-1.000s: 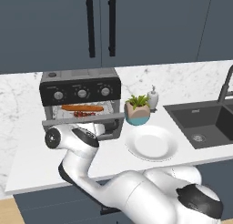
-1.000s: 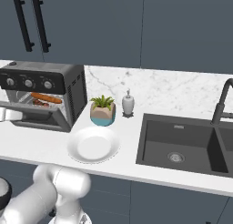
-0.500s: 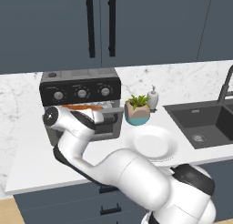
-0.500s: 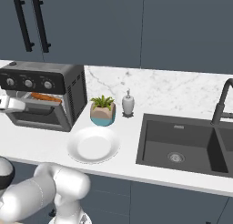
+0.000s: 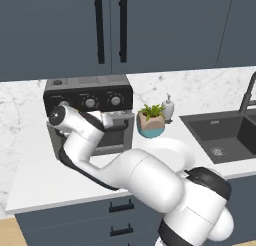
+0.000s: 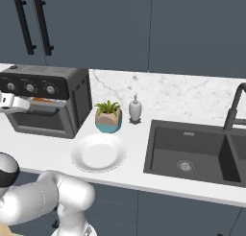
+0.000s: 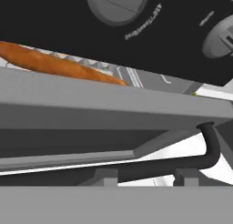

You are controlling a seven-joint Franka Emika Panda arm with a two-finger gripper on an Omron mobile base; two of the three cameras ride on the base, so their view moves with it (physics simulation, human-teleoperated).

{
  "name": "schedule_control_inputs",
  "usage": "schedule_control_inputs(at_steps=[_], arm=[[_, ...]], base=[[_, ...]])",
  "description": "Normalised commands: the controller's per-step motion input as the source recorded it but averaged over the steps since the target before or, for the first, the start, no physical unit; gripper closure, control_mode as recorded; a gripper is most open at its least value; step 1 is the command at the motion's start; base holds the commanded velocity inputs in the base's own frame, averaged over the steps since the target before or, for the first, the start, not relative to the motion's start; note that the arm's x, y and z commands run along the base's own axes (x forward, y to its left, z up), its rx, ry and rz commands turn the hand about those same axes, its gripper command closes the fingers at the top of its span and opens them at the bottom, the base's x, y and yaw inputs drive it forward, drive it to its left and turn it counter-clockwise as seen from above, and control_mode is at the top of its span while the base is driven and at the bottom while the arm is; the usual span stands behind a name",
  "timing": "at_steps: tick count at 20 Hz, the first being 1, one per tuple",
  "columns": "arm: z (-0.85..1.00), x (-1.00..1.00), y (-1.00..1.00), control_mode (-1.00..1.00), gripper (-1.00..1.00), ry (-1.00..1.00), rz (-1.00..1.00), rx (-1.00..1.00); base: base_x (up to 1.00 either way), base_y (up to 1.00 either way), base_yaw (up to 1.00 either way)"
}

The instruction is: Pick up the kebab skewer and baguette bread, and place them inside the toaster oven. Close the toaster oven door and start by setting the timer.

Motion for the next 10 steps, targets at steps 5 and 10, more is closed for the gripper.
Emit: schedule_control_inputs(at_steps=[5, 10], arm=[[-0.83, 0.41, -0.11, -1.0, -1.0, 0.0, 0.0, 0.0], [-0.94, 0.46, -0.07, -1.0, -1.0, 0.0, 0.0, 0.0]], base=[[0.0, 0.0, 0.0], [0.0, 0.0, 0.0]])
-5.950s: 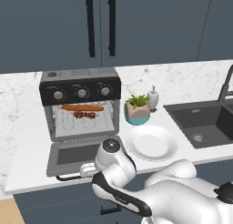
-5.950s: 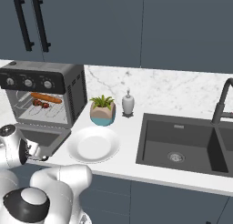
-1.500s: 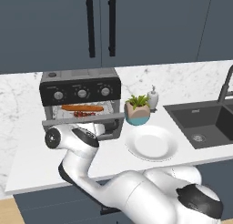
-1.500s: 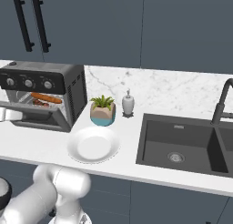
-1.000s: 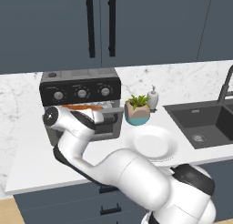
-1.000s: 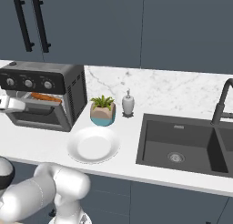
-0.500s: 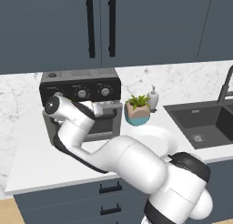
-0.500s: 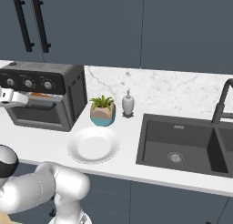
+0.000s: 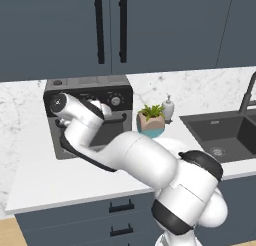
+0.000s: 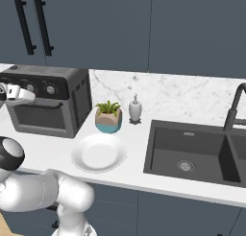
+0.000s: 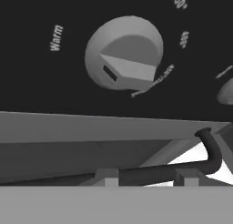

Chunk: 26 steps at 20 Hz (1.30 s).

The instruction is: Pick up the kebab skewer and baguette bread, and place them inside the toaster oven. Close the toaster oven door and start by setting the timer.

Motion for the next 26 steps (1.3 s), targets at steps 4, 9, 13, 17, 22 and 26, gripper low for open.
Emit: schedule_control_inputs(at_steps=[4, 9, 13, 17, 22, 26], arm=[[-1.0, 0.43, -0.02, -1.0, -1.0, 0.0, 0.0, 0.0], [-0.99, 0.13, -0.01, -1.0, -1.0, 0.0, 0.0, 0.0], [-0.77, 0.0, -0.03, -1.0, -1.0, 0.0, 0.0, 0.0], [-0.64, 0.0, 0.0, -1.0, -1.0, 0.0, 0.0, 0.0], [-0.05, -0.22, 0.0, -1.0, -1.0, -0.01, 0.0, 0.0], [0.0, -0.75, 0.0, -1.0, -1.0, 0.0, 0.0, 0.0]], base=[[0.0, 0.0, 0.0], [0.0, 0.0, 0.0], [0.0, 0.0, 0.0], [0.0, 0.0, 0.0], [0.0, 0.0, 0.0], [0.0, 0.0, 0.0]])
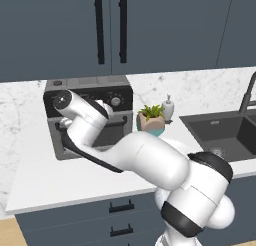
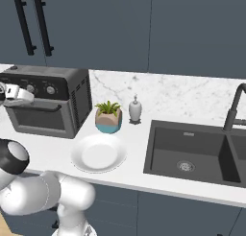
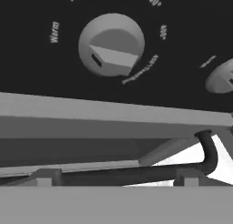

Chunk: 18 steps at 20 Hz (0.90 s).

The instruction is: Pick up the kebab skewer and baguette bread, and place them inside the toaster oven. Close the toaster oven door and start by setting the timer.

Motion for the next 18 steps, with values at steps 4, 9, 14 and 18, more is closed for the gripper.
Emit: schedule_control_inputs(at_steps=[4, 9, 14, 18], arm=[[0.02, -0.79, 0.1, -1.0, -1.0, 0.0, 0.0, 0.0], [0.17, -0.39, 0.02, -1.0, -1.0, -0.01, 0.02, 0.0], [-0.11, -0.58, 0.0, -1.0, -1.0, 0.0, 0.07, 0.0], [-0.54, -0.03, 0.0, -1.0, -1.0, -0.09, 0.06, 0.0]], base=[[0.0, 0.0, 0.0], [0.0, 0.0, 0.0], [0.0, 0.0, 0.0], [0.0, 0.0, 0.0]])
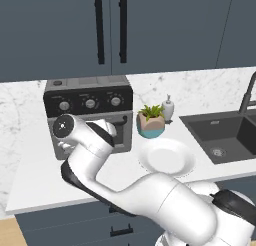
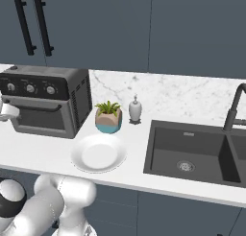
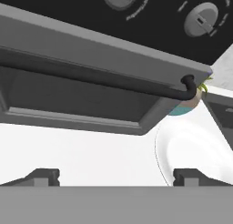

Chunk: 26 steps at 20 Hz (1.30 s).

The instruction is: Pick up the kebab skewer and baguette bread, and place them inside the toaster oven. Close the toaster oven door and start by setting the timer.

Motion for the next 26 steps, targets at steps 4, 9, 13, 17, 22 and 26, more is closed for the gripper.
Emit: schedule_control_inputs(at_steps=[4, 9, 13, 17, 22, 26], arm=[[-0.73, 0.0, 0.0, -1.0, -1.0, -0.29, 0.07, 0.0], [-0.39, 0.17, 0.0, -1.0, -1.0, -0.35, 0.08, 0.0], [0.0, 0.56, 0.0, -1.0, -1.0, -0.16, 0.0, 0.0], [0.13, 0.66, 0.0, -1.0, -1.0, -0.03, 0.0, 0.0], [0.17, 0.5, 0.03, -1.0, -1.0, 0.0, 0.0, 0.0], [0.07, 0.43, 0.03, -1.0, -1.0, 0.0, -0.01, 0.0]], base=[[0.0, 0.0, 0.0], [0.0, 0.0, 0.0], [0.0, 0.0, 0.0], [0.0, 0.0, 0.0], [0.0, 0.0, 0.0], [0.0, 0.0, 0.0]])
